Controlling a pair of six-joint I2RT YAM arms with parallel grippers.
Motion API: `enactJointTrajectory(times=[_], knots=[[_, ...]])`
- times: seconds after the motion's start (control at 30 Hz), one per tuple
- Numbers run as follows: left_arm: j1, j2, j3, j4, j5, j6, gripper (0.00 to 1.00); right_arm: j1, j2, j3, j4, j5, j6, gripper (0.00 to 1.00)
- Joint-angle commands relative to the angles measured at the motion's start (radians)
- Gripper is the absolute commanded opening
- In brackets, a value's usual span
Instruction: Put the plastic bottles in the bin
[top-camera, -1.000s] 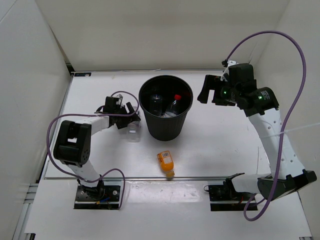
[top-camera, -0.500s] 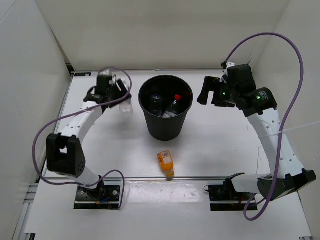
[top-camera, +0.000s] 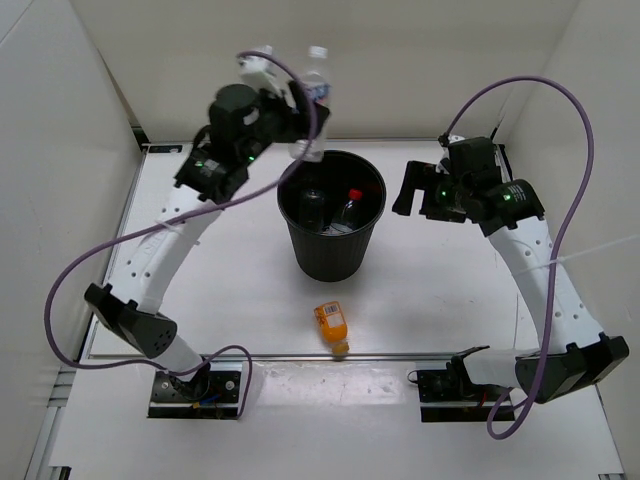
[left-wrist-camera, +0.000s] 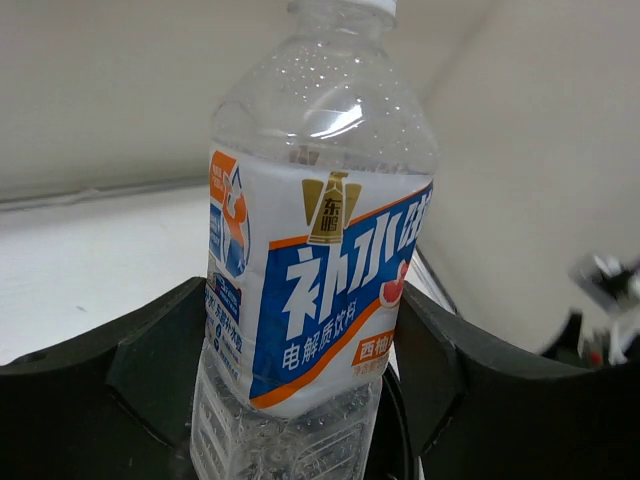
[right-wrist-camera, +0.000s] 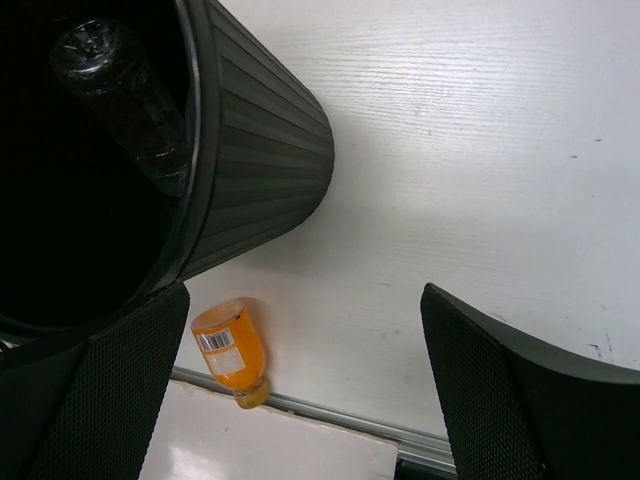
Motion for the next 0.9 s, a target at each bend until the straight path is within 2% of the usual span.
enactJointTrajectory(times=[0.0,0.1,0.17,0.27,0.3,0.5,0.57,0.6,0.63,0.73,0.8,0.87], knots=[[-0.098,0.043,-0.033,-0.048,-0.014,0.085,0.59,-0.023,-0.038,-0.024,0.047,-0.01,0.022,1.0],[-0.173,0.009,-0.117,-0.048,-0.043,0.148,0.63,-0.023,-0.058,-0.061,0.056,-0.01,0.032,1.0],[-0.216,-0.044,-0.196,-0.048,-0.11,0.157,0.68,-0.023,-0.072,-0.096,0.066,-0.019,0.032,1.0],[-0.216,-0.11,-0.244,-0.048,-0.202,0.157,0.85,-0.023,-0.115,-0.147,0.076,-0.041,0.043,1.0],[-0.216,-0.124,-0.245,-0.048,-0.224,0.157,1.0,-0.023,-0.128,-0.19,0.087,-0.041,0.043,1.0],[-0.216,-0.187,-0.111,-0.048,-0.352,0.215,1.0,-0.01,-0.298,-0.389,0.184,-0.116,0.095,1.0],[-0.216,-0.212,-0.111,-0.048,-0.421,0.237,1.0,0.035,-0.357,-0.452,0.213,-0.147,0.109,1.0],[-0.216,-0.247,-0.111,-0.048,-0.502,0.237,1.0,0.053,-0.372,-0.519,0.24,-0.163,0.109,1.0],[-0.196,-0.268,-0.157,-0.048,-0.524,0.237,1.0,0.072,-0.4,-0.553,0.256,-0.183,0.124,1.0],[-0.127,-0.365,-0.301,-0.074,-0.58,0.237,1.0,0.231,-0.449,-0.708,0.369,-0.228,0.143,1.0],[-0.074,-0.428,-0.397,-0.149,-0.603,0.2,1.0,0.325,-0.47,-0.786,0.456,-0.137,0.17,1.0],[-0.029,-0.455,-0.441,-0.23,-0.615,0.156,1.0,0.473,-0.471,-0.877,0.51,-0.058,0.171,1.0]])
